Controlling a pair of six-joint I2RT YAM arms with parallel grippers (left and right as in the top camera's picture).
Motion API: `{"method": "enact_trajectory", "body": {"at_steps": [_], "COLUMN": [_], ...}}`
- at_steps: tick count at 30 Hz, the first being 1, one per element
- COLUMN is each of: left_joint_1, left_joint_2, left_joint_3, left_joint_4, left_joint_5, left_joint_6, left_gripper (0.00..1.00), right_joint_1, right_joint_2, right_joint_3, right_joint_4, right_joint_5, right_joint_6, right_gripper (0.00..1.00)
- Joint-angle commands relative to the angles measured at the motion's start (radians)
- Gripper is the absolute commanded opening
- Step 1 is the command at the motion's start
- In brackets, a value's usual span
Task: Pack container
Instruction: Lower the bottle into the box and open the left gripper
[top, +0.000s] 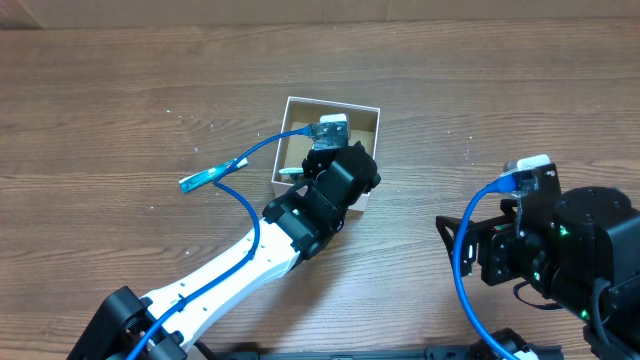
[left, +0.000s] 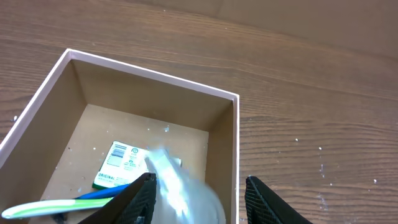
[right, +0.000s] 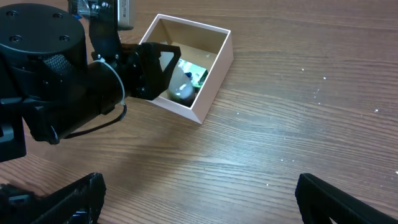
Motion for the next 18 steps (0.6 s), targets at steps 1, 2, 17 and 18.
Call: {"method": "enact_trajectory", "body": {"at_steps": [1,2,17,18], "left_joint_1": [-0.007,-0.007,-0.006,-0.006], "left_joint_2": [-0.006,-0.006,-0.135,-0.164], "left_joint_3": [0.023,0.023,0.023,0.023], "left_joint_4": [0.003,0.003,0.089,0.089], "left_joint_5": [-0.002,-0.002,-0.048,-0.062], "left_joint_6": [0.051,0.054,0.284,0.308], "left_gripper": [0.49,0.48,0.59,0.6], "right_joint_1": [0.002,0.002,0.002,0.002], "right_joint_2": [-0.001,-0.001,-0.001,-0.001], "right_joint_3": [0.0,0.0,0.0,0.0], "right_joint_4": [0.005,0.005,0.005,0.005], "right_joint_5": [0.009,0.01,0.009,0.01], "right_joint_6": [0.004,0.004,0.004,0.004], "right_gripper": [1.0,1.0,1.0,1.0]}}
